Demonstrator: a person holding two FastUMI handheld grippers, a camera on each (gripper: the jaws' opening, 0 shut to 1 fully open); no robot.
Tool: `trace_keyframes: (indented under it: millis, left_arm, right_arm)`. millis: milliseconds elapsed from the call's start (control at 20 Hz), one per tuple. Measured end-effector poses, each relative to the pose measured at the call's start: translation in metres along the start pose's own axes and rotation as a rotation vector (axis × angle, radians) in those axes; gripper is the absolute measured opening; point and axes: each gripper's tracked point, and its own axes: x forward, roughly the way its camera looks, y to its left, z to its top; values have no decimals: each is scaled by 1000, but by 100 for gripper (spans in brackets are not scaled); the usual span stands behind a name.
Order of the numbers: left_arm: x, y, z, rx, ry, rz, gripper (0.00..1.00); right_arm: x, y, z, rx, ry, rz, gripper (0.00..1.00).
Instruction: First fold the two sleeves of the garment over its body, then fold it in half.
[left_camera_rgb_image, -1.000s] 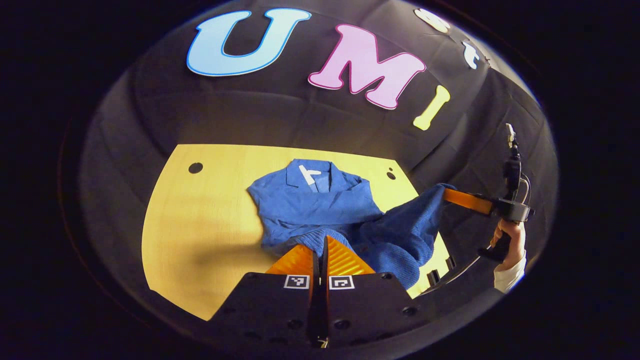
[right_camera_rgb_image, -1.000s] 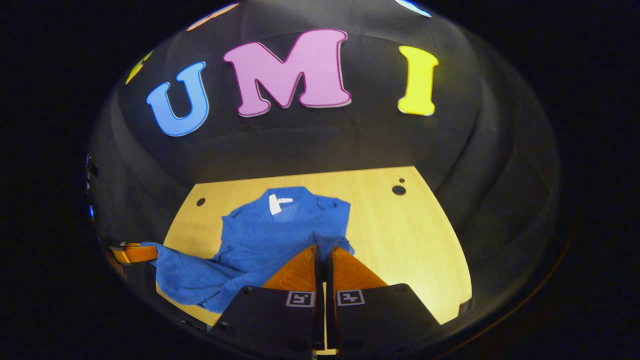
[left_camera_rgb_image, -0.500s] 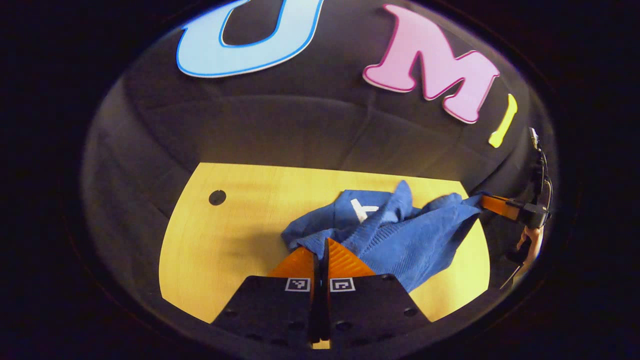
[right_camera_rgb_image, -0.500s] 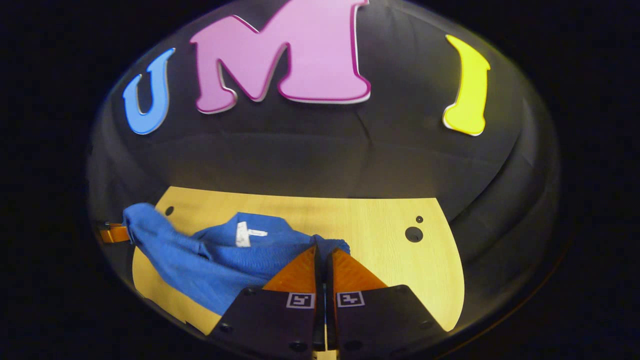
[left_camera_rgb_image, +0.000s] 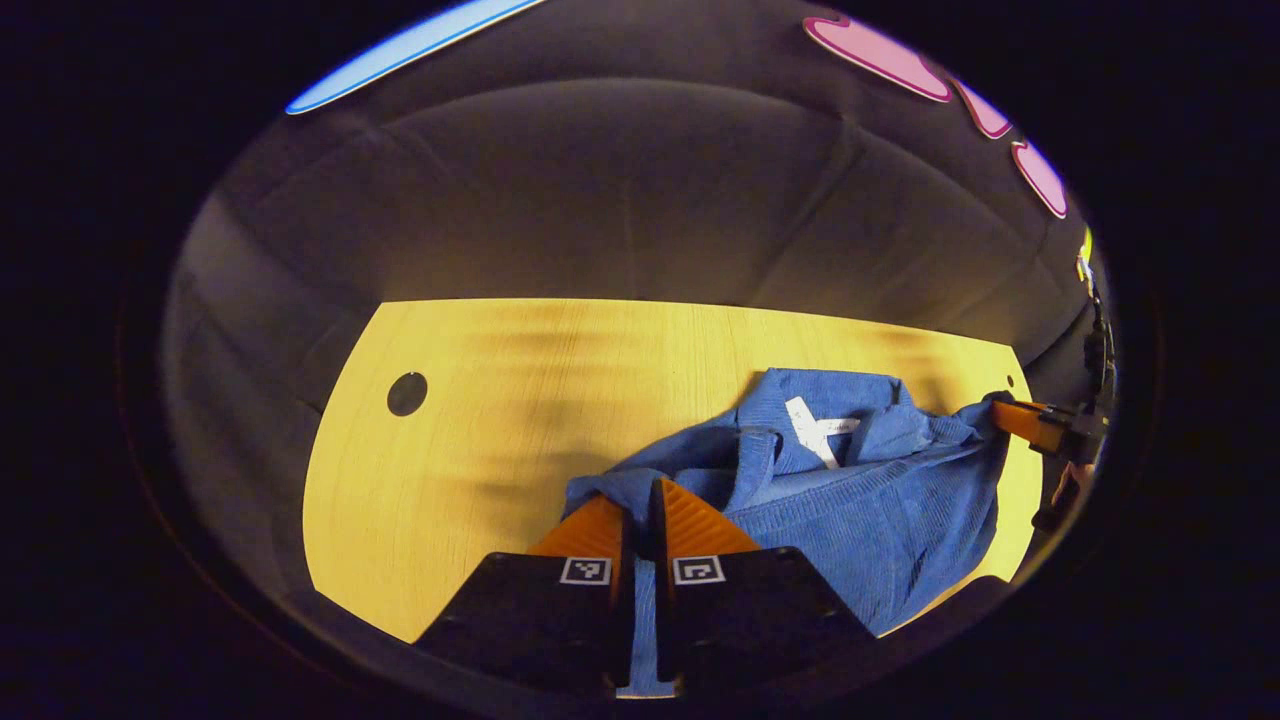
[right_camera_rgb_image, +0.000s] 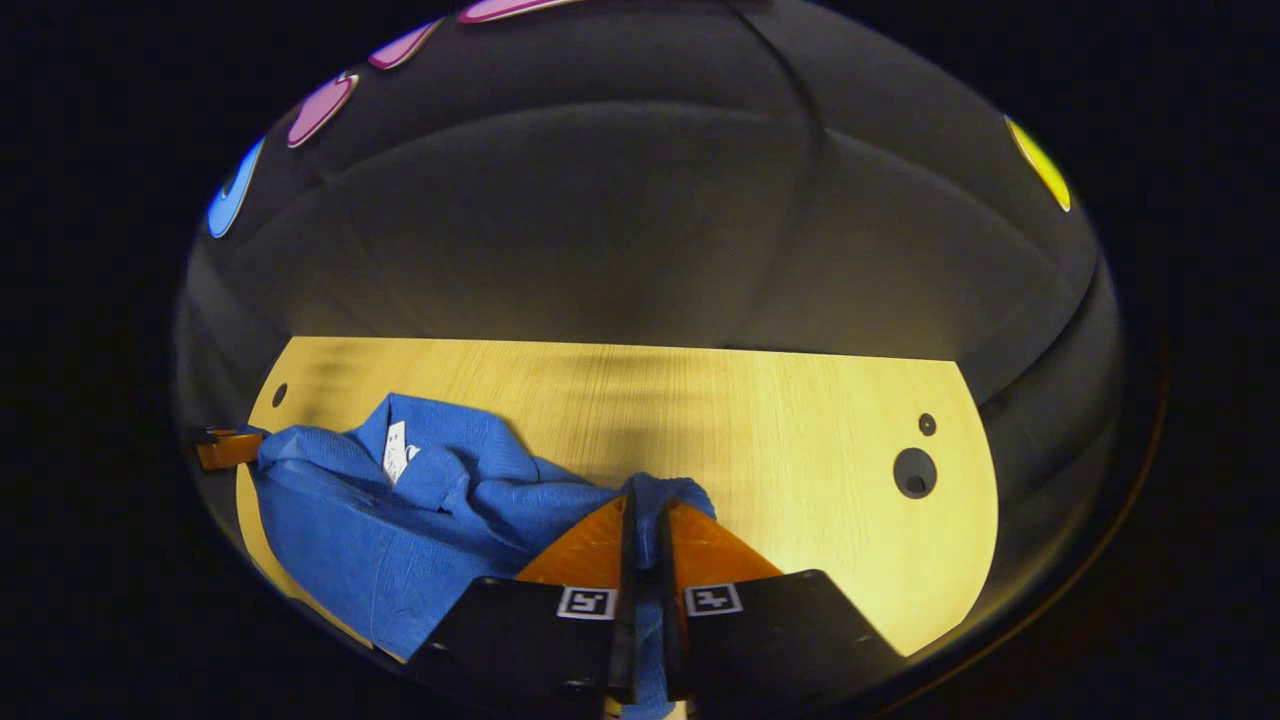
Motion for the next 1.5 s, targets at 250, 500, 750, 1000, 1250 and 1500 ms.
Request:
trace_keyframes:
  millis: [250, 500, 750, 1000, 1250, 1500]
  left_arm:
    - [-3, 7, 15, -163, -113, 14, 72]
    - [-82, 18, 23, -102, -304, 87, 81]
    - [-194, -6, -13, -84, -481, 19, 81]
    - [-276, -35, -96, -45, -523, -62, 81]
    - [-362, -67, -165, -66, -591, -224, 81]
    - [-470, -61, -189, -38, -890, -240, 80]
  right_arm:
    - [-5, 5, 6, -101, -45, 48, 100]
    - [-79, 24, 34, -191, -240, 76, 99]
    - [-184, 34, 17, -191, -365, 81, 100]
    - [-313, 54, -27, -165, -489, 87, 100]
    - [-421, 88, -97, -146, -588, 84, 100]
    - [-499, 115, -152, -124, -629, 98, 100]
